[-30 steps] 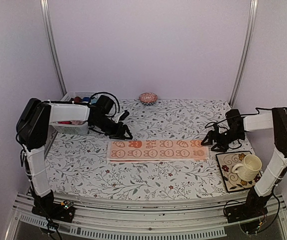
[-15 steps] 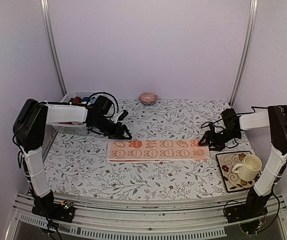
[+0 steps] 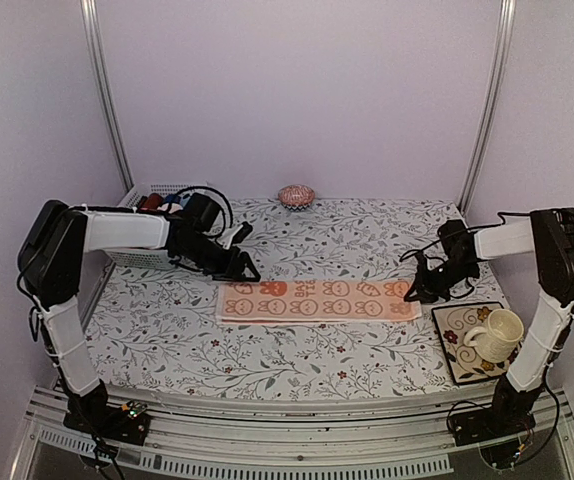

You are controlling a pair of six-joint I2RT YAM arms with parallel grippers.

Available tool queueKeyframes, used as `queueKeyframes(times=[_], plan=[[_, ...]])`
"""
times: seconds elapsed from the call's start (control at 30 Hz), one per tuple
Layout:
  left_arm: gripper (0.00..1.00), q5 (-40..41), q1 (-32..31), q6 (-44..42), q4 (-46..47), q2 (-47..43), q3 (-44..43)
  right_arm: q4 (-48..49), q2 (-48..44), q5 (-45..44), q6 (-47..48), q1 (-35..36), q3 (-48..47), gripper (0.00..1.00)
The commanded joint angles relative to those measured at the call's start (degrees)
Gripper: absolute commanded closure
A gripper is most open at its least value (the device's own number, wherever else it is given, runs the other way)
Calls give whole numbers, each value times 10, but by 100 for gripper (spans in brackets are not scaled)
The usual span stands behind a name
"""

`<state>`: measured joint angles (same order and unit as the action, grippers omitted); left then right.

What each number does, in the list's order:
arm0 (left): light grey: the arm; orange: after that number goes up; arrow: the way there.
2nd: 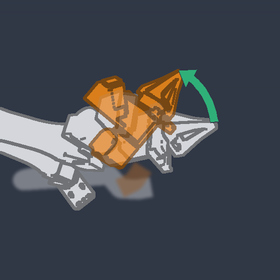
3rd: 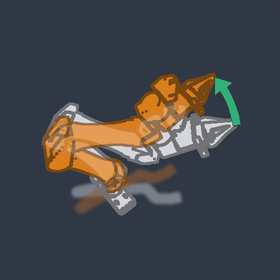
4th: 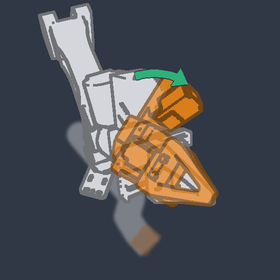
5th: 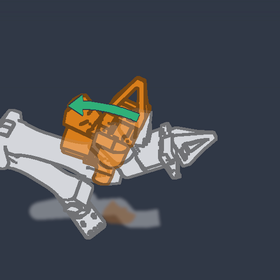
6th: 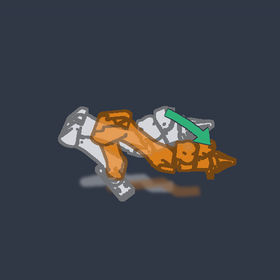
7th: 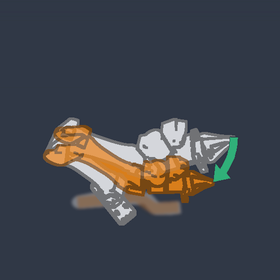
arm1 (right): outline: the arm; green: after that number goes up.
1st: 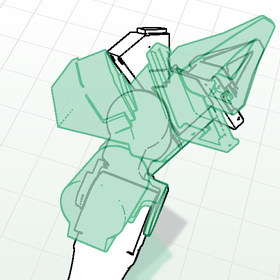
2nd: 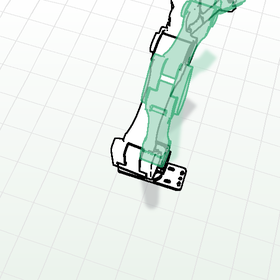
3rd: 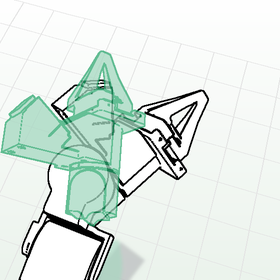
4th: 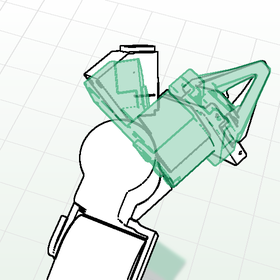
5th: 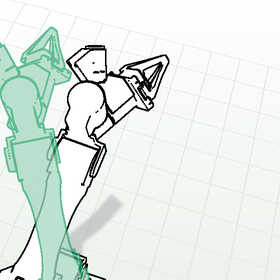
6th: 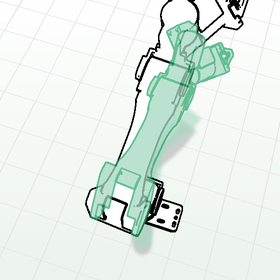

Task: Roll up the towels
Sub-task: Pick up the towel from the center of the board, then fold the towel at the center of the board.

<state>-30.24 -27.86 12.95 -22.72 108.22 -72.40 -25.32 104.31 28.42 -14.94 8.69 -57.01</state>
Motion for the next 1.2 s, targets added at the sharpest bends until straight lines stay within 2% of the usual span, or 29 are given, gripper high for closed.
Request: queueKeyframes(times=[0.0, 0.23, 0.3, 0.37, 0.5, 0.63, 0.9, 1.17], plan=[[44, 6, -3, 3, 10, -24, 4, -85, -14, -26, 45, -22, -56, 98], [40, 17, -4, -2, -1, -35, 5, -203, -40, -69, 135, -82, -144, 98], [38, 19, -5, -4, -4, -38, 6, -216, -50, -58, 142, -84, -163, 98], [33, 23, -5, -8, -9, -41, 5, -227, -50, -11, 159, -77, -182, 98], [20, 38, -5, -16, -20, -48, 7, -227, -40, 29, 181, -5, -205, 98], [4, 65, -5, -13, -24, -57, 18, -194, -16, 73, 157, 71, -218, 98], [3, 87, -5, -2, -28, -89, 41, -135, 48, 113, 90, 194, -287, 98], [3, 99, -1, -4, -29, -111, 57, -92, 116, 102, 45, 231, -327, 97]])
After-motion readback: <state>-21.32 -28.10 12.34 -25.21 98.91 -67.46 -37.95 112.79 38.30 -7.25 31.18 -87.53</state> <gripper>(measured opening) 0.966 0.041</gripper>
